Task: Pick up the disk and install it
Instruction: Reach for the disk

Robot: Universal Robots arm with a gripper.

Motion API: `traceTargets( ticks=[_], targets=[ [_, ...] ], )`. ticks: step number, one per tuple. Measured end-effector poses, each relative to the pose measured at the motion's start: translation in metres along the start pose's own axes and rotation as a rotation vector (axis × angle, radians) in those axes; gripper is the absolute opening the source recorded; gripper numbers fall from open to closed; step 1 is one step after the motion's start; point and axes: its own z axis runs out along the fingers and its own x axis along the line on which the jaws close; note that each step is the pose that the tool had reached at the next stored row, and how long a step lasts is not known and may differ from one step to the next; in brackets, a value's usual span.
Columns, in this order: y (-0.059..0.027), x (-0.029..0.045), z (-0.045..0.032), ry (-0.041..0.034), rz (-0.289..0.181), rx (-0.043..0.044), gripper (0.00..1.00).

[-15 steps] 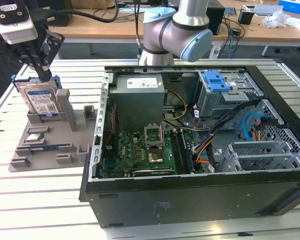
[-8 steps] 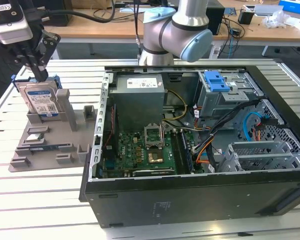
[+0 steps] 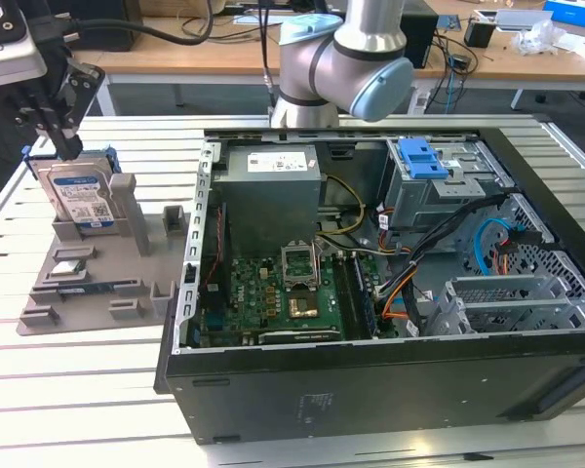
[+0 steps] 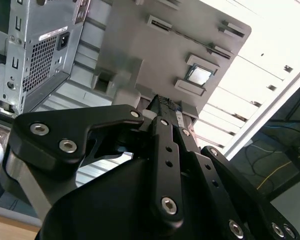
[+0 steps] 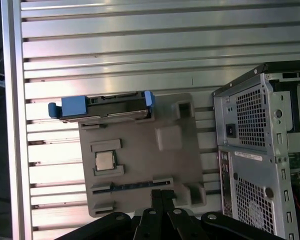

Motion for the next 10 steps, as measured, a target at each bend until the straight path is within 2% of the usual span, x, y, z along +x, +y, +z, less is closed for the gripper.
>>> traceTargets(
  ticks=[6,10],
  targets=[
    [0.0006,0.0071,0.0,-0.0001,0.0,0.0,0.11],
    [0.0055,0.0144,0.0003,0.0,0.0,0.0003,0.11]
  ],
)
